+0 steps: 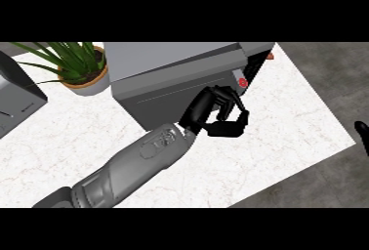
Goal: Pick up the milk, place it into the microwave and close the microwave
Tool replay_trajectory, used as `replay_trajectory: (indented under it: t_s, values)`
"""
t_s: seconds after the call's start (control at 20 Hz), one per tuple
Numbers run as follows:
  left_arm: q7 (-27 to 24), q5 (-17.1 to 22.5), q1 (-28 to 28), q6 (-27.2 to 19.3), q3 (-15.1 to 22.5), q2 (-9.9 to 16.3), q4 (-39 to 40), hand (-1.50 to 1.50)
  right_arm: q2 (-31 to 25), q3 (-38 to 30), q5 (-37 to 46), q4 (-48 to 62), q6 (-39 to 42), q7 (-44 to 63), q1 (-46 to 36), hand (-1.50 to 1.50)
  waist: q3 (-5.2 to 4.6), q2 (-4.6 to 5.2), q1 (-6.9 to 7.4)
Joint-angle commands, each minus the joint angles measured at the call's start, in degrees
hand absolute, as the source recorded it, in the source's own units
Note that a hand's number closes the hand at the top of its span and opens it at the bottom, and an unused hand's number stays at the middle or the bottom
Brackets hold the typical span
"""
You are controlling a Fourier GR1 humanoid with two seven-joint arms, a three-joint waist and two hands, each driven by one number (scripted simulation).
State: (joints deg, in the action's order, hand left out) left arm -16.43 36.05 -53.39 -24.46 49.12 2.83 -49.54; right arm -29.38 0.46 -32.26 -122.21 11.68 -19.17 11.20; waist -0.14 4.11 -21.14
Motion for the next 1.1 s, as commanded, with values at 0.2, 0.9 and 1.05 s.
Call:
replay_trajectory:
  t_s: [0.2, 0.9, 1.05]
  values:
    - [-0.45, 2.00, -7.30, -1.52, -0.96, -2.67, 3.03, 1.50, -2.11, -1.91, -2.43, -0.32, 0.88, 1.76, -1.50, -1.50, 0.18, 0.68, -3.09]
    - [-1.64, 4.36, -8.34, -6.28, 0.23, -2.64, 3.25, 1.50, -6.95, -6.26, -4.69, 0.33, 2.11, 4.60, -4.42, -1.50, 0.21, 0.80, -4.58]
    - [-2.07, 4.87, -8.45, -6.54, 0.40, -2.63, 3.69, 1.50, -6.71, -6.51, -6.40, 0.30, 2.22, 4.77, -4.79, -1.50, 0.28, 0.81, -4.94]
